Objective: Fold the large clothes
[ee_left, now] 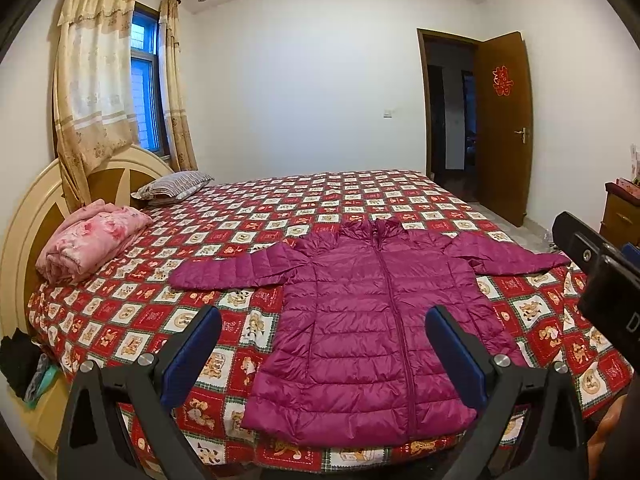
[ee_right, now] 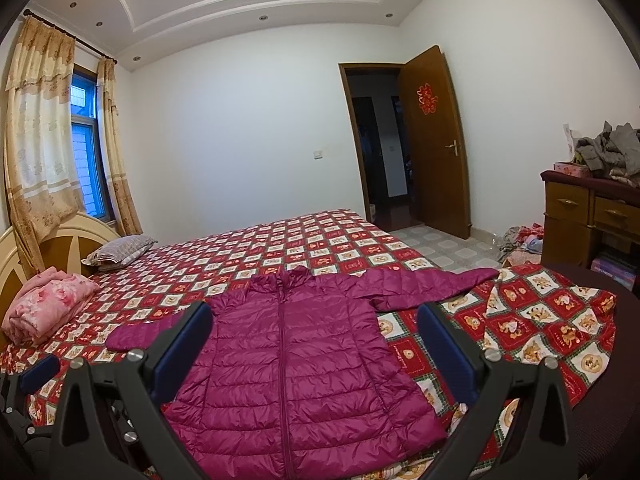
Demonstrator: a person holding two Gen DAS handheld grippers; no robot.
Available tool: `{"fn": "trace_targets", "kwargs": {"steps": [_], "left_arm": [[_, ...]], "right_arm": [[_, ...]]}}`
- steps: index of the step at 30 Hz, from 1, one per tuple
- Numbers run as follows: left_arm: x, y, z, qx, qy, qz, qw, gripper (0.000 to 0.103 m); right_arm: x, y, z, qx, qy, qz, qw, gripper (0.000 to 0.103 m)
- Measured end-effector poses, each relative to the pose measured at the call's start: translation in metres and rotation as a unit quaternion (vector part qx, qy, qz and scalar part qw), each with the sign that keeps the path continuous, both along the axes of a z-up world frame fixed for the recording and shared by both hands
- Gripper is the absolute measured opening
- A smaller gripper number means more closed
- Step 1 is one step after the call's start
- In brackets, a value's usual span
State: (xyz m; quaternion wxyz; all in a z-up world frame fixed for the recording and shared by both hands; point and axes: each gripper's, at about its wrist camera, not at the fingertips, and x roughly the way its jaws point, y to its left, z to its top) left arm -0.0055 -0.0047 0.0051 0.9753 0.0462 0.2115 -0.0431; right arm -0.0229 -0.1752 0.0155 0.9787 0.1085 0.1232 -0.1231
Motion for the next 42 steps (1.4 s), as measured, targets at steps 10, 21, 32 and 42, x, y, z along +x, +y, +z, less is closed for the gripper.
{"fn": "trace_targets", "kwargs": {"steps": [10, 21, 32, 42], "left_arm": [[0.0011, -0.001, 0.0022, 0.001, 0.0, 0.0, 1.0, 0.102], [-0.0001, 0.0003, 0.0031, -0.001, 0.0, -0.002, 1.0, 0.102], [-0.0005, 0.0001, 0.0027, -0.002, 0.0, -0.002, 1.0, 0.102], [-0.0002, -0.0007, 0.0034, -0.001, 0.001, -0.003, 1.0, 0.102]], "right_arm": [[-0.0007, -0.0022, 0.002, 0.002, 0.0, -0.002, 1.0, 0.103], [-0.0012, -0.002, 0.0016, 0.002, 0.0, -0.002, 1.0, 0.103], [-0.0003, -0.0022, 0.0014, 0.001, 0.0, -0.003, 1.0, 0.103], [-0.0001, -0.0029, 0.0019, 0.002, 0.001, -0.003, 1.0, 0.103]]}}
